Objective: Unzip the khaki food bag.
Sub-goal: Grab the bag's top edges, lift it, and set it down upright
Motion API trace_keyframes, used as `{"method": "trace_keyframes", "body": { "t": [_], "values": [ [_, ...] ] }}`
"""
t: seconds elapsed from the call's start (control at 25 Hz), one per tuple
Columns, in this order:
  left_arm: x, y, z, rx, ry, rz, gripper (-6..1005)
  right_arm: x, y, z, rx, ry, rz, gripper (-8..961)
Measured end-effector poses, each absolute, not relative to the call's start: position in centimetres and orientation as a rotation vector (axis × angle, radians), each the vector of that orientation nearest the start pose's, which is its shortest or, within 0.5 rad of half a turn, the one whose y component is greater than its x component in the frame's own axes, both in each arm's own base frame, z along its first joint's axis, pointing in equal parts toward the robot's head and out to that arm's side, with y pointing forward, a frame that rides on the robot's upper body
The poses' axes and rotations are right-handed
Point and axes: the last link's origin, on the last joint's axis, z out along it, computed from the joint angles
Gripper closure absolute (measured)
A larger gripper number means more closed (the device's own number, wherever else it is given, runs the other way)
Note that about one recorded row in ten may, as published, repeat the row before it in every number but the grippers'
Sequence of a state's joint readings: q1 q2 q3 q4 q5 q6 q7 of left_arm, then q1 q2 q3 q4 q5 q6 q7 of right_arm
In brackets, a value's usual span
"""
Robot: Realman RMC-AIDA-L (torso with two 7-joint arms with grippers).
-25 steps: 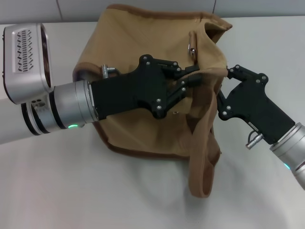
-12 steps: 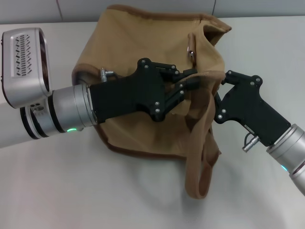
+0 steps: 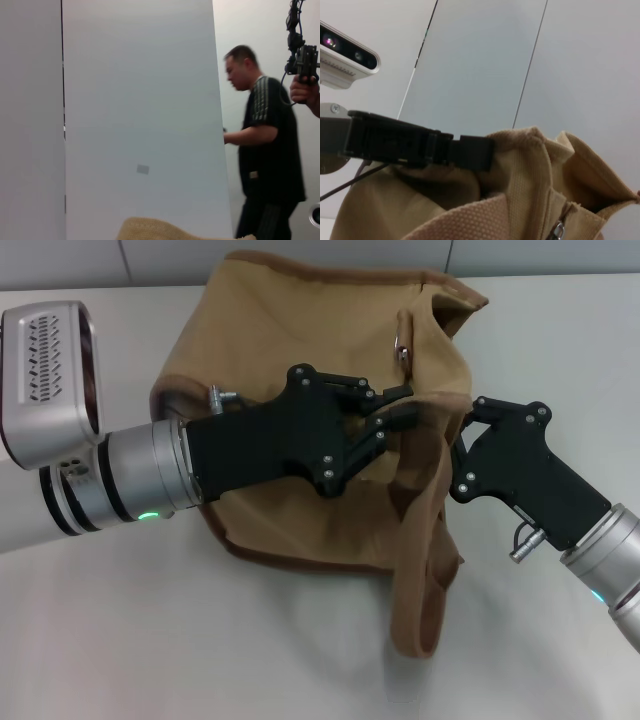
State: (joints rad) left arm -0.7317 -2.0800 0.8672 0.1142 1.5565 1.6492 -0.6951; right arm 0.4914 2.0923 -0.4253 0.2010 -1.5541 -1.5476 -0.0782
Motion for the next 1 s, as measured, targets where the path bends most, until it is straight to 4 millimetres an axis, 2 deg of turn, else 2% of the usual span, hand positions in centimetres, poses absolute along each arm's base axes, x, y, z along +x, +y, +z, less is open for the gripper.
{"method": "trace_keyframes", "body": {
  "t": [0.2, 0.68, 1.0],
  "values": [
    [-18.6, 31.7, -5.8, -2.622, -0.03, -1.277, 882, 26.0, 26.9, -7.4, -2.047, -0.005, 0.879, 945],
    [-19.0, 32.5, -3.7, -2.397, -0.106, -1.396, 879, 26.5, 26.9, -7.3, -2.033, 0.017, 0.855, 928],
    [-19.4, 32.7, -2.3, -2.275, -0.172, -1.474, 878, 28.1, 27.1, -6.4, -1.971, 0.064, 0.786, 917]
  ]
}}
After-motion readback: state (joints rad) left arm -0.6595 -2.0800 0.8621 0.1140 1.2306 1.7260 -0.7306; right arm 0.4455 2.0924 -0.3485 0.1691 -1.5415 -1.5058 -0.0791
